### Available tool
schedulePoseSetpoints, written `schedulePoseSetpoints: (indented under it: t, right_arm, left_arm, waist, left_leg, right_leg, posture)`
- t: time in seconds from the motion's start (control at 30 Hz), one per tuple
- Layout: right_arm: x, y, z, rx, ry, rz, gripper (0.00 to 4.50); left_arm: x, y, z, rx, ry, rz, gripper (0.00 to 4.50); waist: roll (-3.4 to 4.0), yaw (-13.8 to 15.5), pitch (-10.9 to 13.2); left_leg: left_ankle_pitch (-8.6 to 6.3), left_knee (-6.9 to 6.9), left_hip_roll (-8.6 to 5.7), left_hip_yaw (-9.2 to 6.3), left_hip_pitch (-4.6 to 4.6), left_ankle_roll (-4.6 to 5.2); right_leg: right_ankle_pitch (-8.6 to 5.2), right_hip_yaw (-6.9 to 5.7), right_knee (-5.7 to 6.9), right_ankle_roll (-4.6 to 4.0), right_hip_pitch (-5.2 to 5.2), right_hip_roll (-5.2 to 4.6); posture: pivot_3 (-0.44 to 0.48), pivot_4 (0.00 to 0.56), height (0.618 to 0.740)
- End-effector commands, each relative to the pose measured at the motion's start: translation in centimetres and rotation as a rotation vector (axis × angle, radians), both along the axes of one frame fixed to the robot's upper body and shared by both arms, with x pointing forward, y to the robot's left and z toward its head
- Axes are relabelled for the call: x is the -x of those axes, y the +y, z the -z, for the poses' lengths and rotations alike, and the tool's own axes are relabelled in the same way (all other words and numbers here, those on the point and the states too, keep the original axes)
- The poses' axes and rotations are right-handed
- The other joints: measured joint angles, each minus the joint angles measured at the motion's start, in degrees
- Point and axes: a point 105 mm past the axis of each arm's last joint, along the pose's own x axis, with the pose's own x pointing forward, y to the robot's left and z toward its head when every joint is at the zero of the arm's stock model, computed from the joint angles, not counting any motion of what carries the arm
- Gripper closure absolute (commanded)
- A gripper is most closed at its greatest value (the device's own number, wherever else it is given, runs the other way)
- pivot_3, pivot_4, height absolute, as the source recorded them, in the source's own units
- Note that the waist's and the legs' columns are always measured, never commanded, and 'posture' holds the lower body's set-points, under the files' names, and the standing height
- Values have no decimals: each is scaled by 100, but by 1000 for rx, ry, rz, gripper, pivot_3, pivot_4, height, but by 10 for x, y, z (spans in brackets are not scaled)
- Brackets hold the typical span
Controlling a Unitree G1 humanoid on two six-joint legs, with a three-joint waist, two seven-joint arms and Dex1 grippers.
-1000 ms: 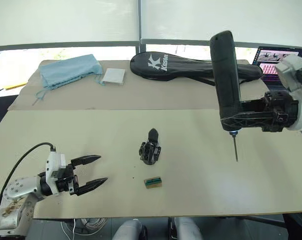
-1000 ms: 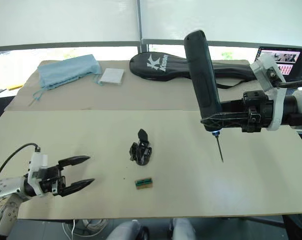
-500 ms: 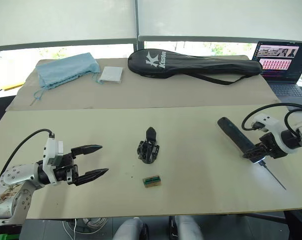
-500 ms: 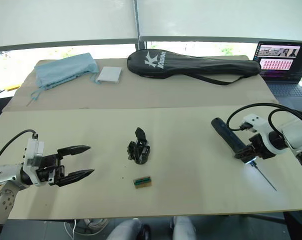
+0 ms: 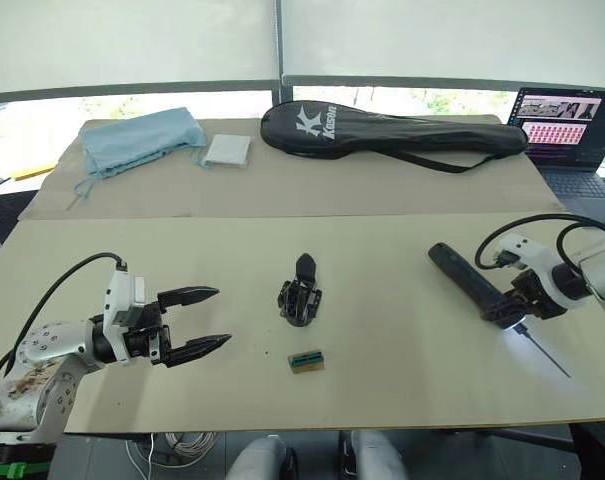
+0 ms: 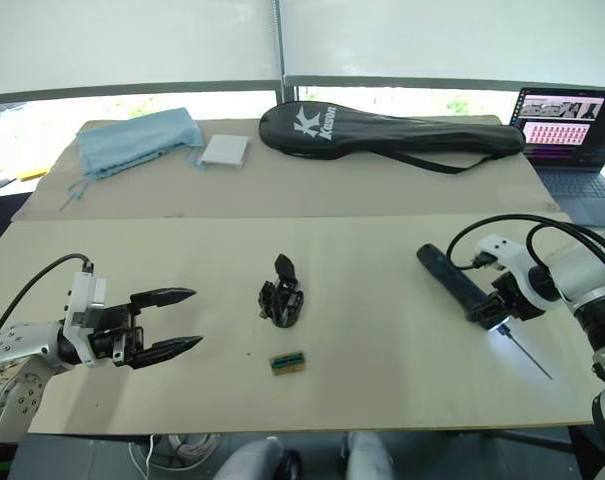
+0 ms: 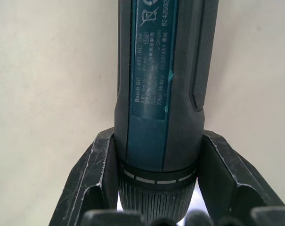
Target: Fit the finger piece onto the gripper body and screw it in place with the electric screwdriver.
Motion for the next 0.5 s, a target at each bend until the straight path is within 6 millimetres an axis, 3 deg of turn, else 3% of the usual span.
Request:
schedulePoseSetpoints:
  t: [0.03, 0.17, 0.37, 0.5]
  right_arm:
    - [0, -8, -7, 16, -31, -6, 1565]
    - [-3, -9, -15, -3, -70, -16, 132]
    - [2, -11, -56, -71, -198, -70, 27]
    - [21, 16, -106, -303, -424, -354, 27]
  left_arm:
    - [-2, -2, -5, -23, -35, 15, 0]
    - [-6, -1, -7, -25, -32, 22, 0]
    - [-13, 17, -6, -99, -36, -68, 0]
    - [-12, 40, 9, -270, -17, -154, 0]
  waist:
    - [0, 3, 0]
    - [0, -14, 0]
    - [0, -38, 0]
    - [1, -52, 0]
  left_leg:
    - [0, -1, 0, 0, 5, 0]
    - [0, 0, -1, 1, 19, 0]
    - [2, -2, 0, 1, 23, -3]
    - [2, -5, 3, 1, 28, -4]
  right_leg:
    - [0, 1, 0, 0, 4, 0]
    - [-1, 5, 4, 1, 13, 0]
    - [-1, 5, 6, 0, 13, 4]
    - [-1, 5, 4, 0, 17, 7]
  posture:
    - [0, 150, 740]
    - [0, 150, 740]
    - [0, 150, 740]
    - [0, 150, 740]
